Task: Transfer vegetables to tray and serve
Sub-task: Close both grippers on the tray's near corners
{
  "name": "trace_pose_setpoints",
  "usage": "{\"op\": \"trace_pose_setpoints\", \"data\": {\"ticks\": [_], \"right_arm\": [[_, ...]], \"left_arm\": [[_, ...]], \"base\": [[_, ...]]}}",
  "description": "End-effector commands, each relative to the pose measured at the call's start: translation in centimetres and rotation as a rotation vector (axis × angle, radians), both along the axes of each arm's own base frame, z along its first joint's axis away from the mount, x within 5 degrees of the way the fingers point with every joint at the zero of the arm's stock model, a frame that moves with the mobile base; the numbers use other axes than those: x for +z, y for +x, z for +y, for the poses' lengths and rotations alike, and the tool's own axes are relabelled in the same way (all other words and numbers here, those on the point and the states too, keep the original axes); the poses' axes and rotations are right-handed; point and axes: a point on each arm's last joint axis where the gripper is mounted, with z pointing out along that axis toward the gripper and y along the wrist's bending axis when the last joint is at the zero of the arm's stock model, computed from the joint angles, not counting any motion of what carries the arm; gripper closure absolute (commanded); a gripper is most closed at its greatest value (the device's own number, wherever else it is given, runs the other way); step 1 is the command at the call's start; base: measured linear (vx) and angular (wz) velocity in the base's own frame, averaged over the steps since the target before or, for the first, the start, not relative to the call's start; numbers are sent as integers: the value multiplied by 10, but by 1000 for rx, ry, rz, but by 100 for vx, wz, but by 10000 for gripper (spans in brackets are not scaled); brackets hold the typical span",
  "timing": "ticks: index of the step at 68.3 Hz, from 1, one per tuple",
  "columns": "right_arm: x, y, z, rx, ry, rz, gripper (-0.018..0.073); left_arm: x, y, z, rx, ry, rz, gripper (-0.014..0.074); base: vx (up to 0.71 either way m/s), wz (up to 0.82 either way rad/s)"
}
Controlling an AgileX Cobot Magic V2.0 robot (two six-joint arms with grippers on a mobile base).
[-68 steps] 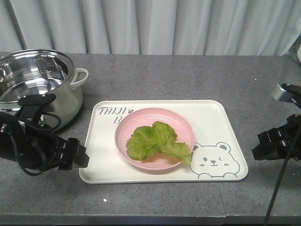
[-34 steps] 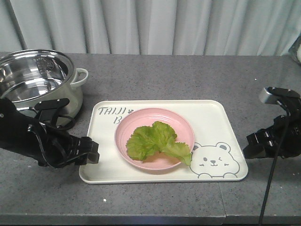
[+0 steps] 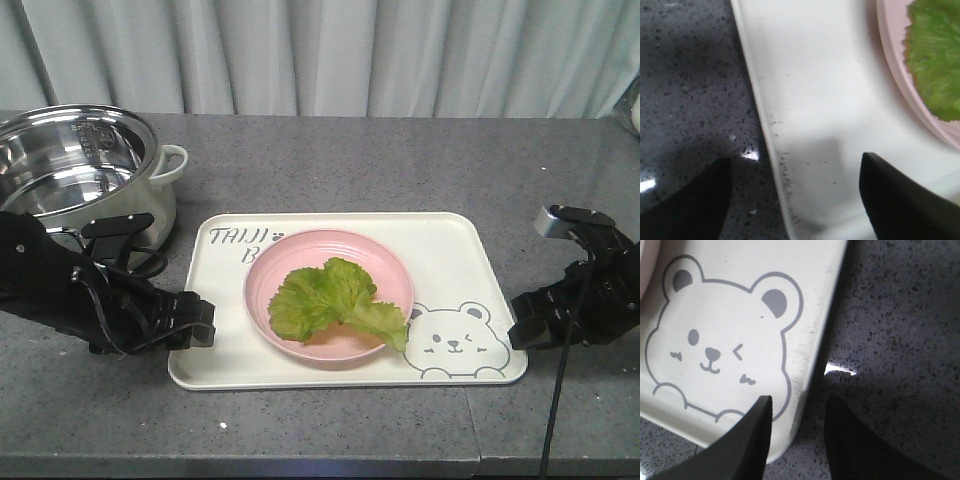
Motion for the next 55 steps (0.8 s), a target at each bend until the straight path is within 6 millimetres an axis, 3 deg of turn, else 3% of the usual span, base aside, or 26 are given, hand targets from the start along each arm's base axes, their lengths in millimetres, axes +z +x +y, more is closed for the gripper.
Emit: {"op": "trace_pose_setpoints", "data": {"ticks": [1, 19, 55], "right_arm": [[12, 5, 1, -3, 15, -66, 307], [3, 11, 5, 19, 71, -59, 307], [-2, 12, 7, 41, 95, -46, 307]], "left_arm": [[16, 4, -2, 22, -39, -63, 73], [16, 3, -3, 24, -48, -51, 88], [15, 0, -3, -5, -41, -26, 265]], "base": [[0, 0], [0, 0], [0, 0]]}}
